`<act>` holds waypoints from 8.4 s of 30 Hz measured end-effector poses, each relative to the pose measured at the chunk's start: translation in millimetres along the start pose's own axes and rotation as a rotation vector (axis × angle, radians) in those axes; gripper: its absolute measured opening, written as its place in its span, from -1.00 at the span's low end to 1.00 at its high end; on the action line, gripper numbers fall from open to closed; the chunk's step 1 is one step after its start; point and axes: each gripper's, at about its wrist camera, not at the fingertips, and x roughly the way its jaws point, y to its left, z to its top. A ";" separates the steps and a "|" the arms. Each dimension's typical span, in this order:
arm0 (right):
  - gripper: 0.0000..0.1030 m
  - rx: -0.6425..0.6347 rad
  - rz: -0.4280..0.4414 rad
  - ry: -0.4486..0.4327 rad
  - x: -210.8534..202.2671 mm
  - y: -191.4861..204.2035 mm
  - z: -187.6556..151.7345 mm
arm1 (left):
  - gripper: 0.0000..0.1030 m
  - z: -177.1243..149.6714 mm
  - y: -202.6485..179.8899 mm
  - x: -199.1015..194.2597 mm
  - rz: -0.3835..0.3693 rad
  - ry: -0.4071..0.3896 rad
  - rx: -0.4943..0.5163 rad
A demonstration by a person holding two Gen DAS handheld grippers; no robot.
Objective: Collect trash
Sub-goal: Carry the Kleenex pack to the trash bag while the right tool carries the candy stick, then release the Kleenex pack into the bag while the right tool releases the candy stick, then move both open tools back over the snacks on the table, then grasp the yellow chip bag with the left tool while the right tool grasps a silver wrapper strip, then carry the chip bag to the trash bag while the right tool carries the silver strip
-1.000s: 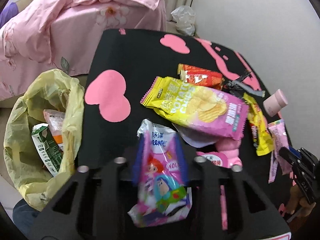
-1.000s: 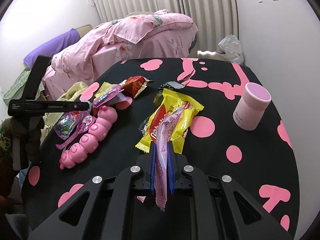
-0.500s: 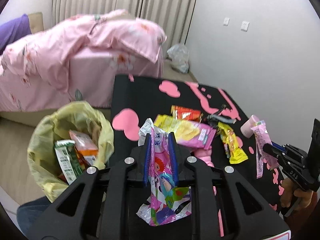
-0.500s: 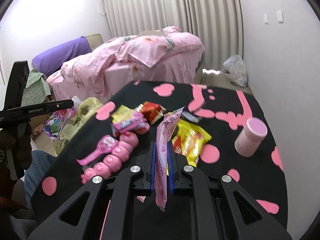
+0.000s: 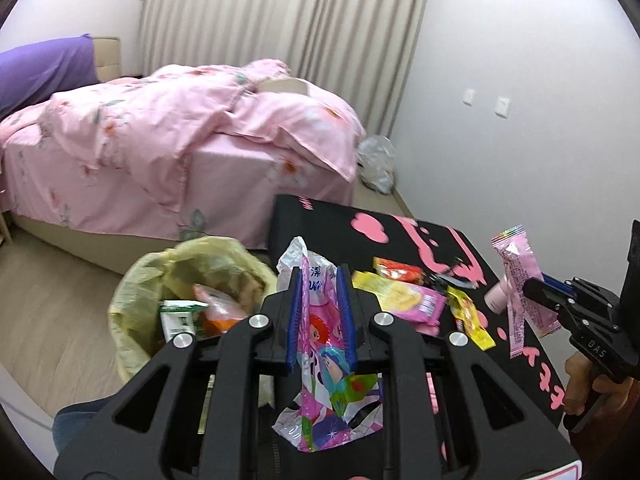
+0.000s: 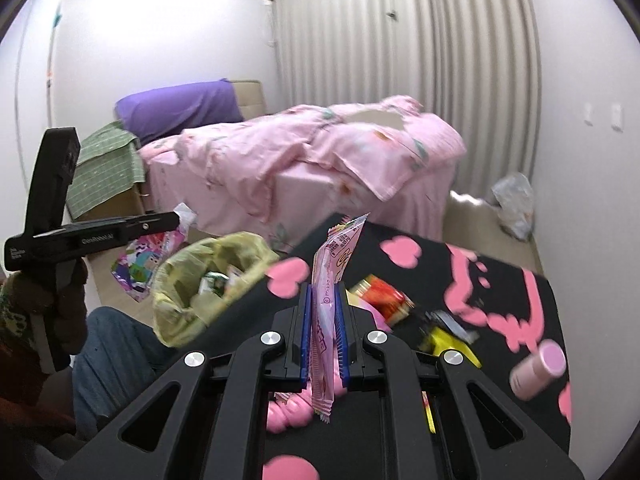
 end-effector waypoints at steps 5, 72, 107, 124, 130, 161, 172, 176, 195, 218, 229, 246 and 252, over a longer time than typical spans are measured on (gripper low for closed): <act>-0.76 -0.050 0.060 0.003 20.2 30.1 22.3 | -0.68 -1.4 43.1 -10.1 0.058 -0.030 -0.078; 0.42 0.040 -0.015 0.166 81.5 -76.0 -23.7 | 0.37 -22.8 54.9 80.6 -0.021 0.068 -0.120; 0.41 -0.174 0.067 0.289 150.1 -48.9 -36.5 | 0.37 -55.6 -19.3 96.6 -0.078 0.226 -0.024; -0.62 0.069 -0.017 0.225 65.4 -100.0 -63.2 | 0.37 -79.5 -53.4 116.8 -0.247 0.319 0.031; 0.08 0.038 0.096 0.226 85.4 -90.9 -54.3 | 0.37 -68.0 -68.2 112.3 -0.185 0.282 0.089; -0.67 0.175 -0.088 0.177 67.5 -122.6 -63.6 | 0.37 -36.3 -54.7 196.9 -0.240 0.395 -0.063; -0.11 0.284 -0.122 0.147 47.1 -153.5 -94.2 | 0.15 -23.0 -95.5 261.6 -0.086 0.489 -0.005; 0.23 0.290 -0.087 0.114 43.4 -154.4 -97.1 | -0.62 -23.7 -109.9 274.2 -0.074 0.477 0.065; 0.39 0.242 -0.109 0.256 130.4 -166.0 -50.5 | -0.74 -3.8 -37.6 182.8 -0.290 0.456 0.096; -0.36 0.179 -0.137 0.228 106.4 -149.2 -45.7 | -0.49 -34.4 -35.0 175.1 -0.237 0.409 0.035; -0.36 0.148 -0.133 0.130 55.1 -126.9 -19.7 | -0.86 -18.2 -44.1 140.9 -0.177 0.282 0.084; -0.36 -0.009 0.013 0.084 70.7 -17.1 37.6 | -0.86 10.7 32.5 27.1 -0.020 0.029 -0.003; -0.36 -0.045 0.065 0.082 96.6 26.2 53.3 | -0.86 4.0 81.1 4.5 0.065 -0.021 -0.086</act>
